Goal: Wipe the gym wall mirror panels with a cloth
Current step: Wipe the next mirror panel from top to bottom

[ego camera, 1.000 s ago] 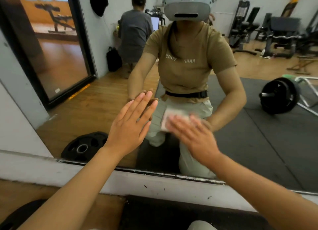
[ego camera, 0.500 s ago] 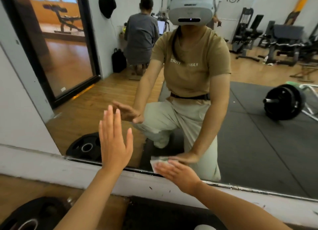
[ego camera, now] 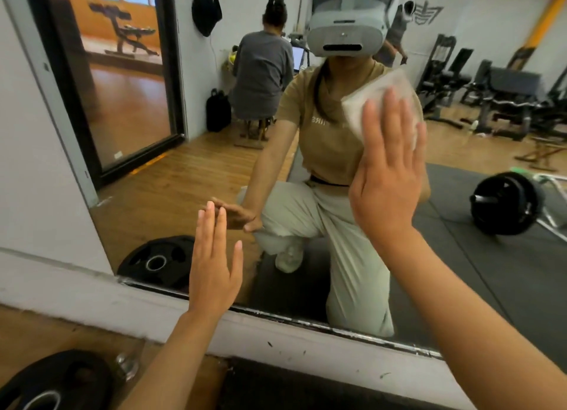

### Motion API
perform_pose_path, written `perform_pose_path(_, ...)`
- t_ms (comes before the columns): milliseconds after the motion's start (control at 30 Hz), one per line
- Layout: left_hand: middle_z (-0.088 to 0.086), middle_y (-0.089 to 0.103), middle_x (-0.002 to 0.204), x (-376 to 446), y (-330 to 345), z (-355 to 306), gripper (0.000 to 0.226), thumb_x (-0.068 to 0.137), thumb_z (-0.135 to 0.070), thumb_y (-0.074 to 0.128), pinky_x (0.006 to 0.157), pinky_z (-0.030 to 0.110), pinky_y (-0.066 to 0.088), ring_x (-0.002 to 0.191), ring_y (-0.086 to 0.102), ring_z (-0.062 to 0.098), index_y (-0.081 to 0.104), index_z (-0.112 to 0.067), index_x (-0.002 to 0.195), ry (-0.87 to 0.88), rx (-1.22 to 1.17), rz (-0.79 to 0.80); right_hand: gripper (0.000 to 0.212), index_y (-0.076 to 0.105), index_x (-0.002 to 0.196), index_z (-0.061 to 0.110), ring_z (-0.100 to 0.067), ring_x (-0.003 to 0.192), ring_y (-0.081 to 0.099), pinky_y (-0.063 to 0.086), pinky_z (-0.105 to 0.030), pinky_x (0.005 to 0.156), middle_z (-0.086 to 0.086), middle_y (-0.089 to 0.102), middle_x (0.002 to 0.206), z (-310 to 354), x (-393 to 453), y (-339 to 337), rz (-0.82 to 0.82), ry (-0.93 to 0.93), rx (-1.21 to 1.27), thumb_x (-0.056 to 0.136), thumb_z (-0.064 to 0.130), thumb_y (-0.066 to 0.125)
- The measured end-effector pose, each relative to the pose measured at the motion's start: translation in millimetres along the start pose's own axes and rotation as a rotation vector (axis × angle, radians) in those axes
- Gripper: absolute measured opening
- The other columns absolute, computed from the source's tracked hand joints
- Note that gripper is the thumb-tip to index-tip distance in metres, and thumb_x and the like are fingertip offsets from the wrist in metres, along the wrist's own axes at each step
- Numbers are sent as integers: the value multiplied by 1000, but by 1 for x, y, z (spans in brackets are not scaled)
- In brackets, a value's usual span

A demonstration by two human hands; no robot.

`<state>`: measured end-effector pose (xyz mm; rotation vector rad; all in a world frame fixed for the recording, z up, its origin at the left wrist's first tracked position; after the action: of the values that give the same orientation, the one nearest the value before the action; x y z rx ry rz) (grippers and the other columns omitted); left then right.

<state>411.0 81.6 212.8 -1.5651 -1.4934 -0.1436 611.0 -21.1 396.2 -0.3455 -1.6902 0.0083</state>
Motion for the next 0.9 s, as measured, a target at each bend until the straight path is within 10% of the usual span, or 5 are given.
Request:
perform_pose_path(133, -5, -4, 167, 0, 2, 0, 65, 102, -34, 37, 119, 43, 17, 153, -4, 17, 11, -17, 159, -7, -35, -15, 68, 26, 153, 9, -28, 151, 11, 10, -51, 122, -15, 22, 161, 25, -27, 19, 53, -9, 10, 90, -5, 46)
perform_pose_path(300, -4, -4, 167, 2, 4, 6, 63, 102, -35, 34, 118, 45, 20, 153, -3, 19, 13, -14, 158, 19, -23, -13, 103, 1, 158, 15, -26, 151, -10, -18, -51, 118, -10, -8, 165, 48, -220, 56, 746, -848, -201, 77, 28, 63)
perform_pose_path(467, -7, -4, 167, 1, 3, 12, 63, 102, -35, 33, 116, 40, 19, 153, -3, 17, 12, -19, 159, 42, 0, -15, 74, 22, 153, 21, -12, 150, 16, -23, -52, 116, 4, 10, 161, 37, -289, 51, 1145, -1204, -369, 86, 39, 47)
perform_pose_path(700, -2, -5, 167, 1, 7, 9, 65, 101, -34, 35, 118, 45, 19, 153, -4, 20, 11, -14, 158, 45, 31, -17, 81, 22, 154, 10, -24, 152, 0, -5, -43, 123, -5, 20, 161, 38, -140, 35, 540, -700, -111, 78, 18, 47)
perform_pose_path(900, 0, -4, 167, 1, 4, 7, 64, 102, -34, 34, 118, 46, 19, 154, -3, 21, 11, -13, 158, 45, 45, -1, 57, 41, 149, 7, -29, 147, 27, 18, -50, 121, -14, 31, 157, 32, 28, 9, 16, -59, 5, 93, -6, 46)
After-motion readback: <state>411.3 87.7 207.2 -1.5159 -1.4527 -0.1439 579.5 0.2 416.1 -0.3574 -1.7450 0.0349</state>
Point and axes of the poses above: each hand's wrist, its own x-axis towards the middle knuckle, its own y-axis out of the palm, z = x × y, the point moved 3 cm from there along x, towards the middle knuckle
